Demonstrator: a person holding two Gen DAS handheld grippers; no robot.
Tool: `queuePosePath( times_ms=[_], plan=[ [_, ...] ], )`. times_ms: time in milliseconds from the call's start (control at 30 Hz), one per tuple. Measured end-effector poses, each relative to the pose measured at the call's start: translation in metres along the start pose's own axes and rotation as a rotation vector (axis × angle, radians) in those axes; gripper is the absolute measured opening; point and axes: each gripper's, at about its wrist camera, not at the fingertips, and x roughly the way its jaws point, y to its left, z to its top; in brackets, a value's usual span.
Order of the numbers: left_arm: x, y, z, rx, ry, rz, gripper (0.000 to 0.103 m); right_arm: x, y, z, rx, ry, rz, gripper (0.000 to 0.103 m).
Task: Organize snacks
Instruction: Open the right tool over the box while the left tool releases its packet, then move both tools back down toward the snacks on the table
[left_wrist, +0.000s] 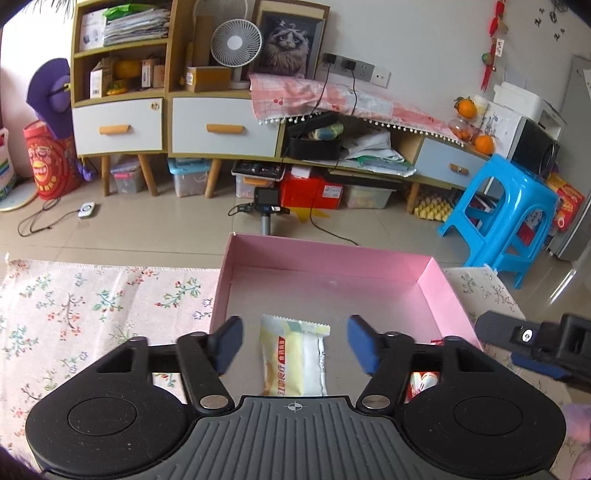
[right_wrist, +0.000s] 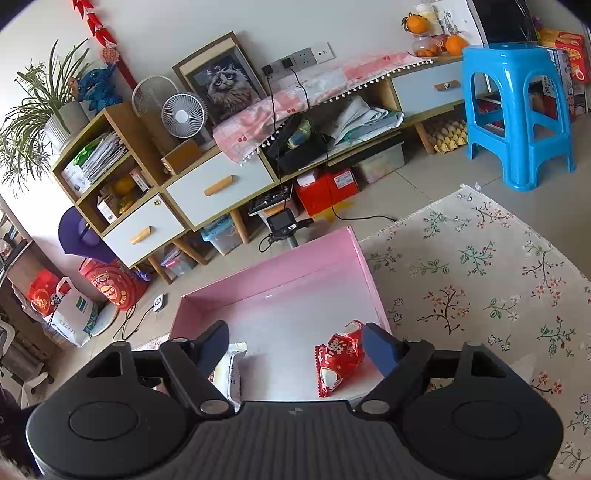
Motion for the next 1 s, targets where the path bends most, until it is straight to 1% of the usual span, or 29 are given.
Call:
queuePosePath(
  times_ms=[100,267,367,467,633,733,867,1000],
  plan=[
    [-0.006,-0.002,-0.002,0.026,0.01,0.01,0.069,-0.004,0.0,0.001,-0.012,0.004,-0.002,0.076],
    [-0.022,0.001,-0.006,0.025,0.005,0.018,0.082,-0.013,-0.002,0.005,-0.031,0.005,-0.003,0.08],
    [-0.033,0.003,-0.008,0.025,0.002,0.02,0.085,-0.023,-0.003,0.007,-0.061,-0.003,0.0,0.082],
    [-0.042,0.005,-0.011,0.03,0.005,0.026,0.089,-0.031,-0.004,0.007,-0.093,0.005,0.005,0.086],
    [-0.06,0.006,-0.02,0.043,0.009,0.013,0.093,-0.045,-0.008,0.004,-0.17,0.012,-0.003,0.088],
    [-0.072,0.006,-0.03,0.068,0.012,0.011,0.096,-0.052,-0.011,0.002,-0.193,0.017,-0.002,0.089],
    [-0.085,0.006,-0.042,0.106,0.031,0.029,0.096,-0.061,-0.011,-0.002,-0.227,0.016,0.001,0.092],
    [-0.1,0.009,-0.053,0.104,0.048,0.032,0.097,-0.067,-0.007,-0.009,-0.262,0.016,0.009,0.092]
  ],
)
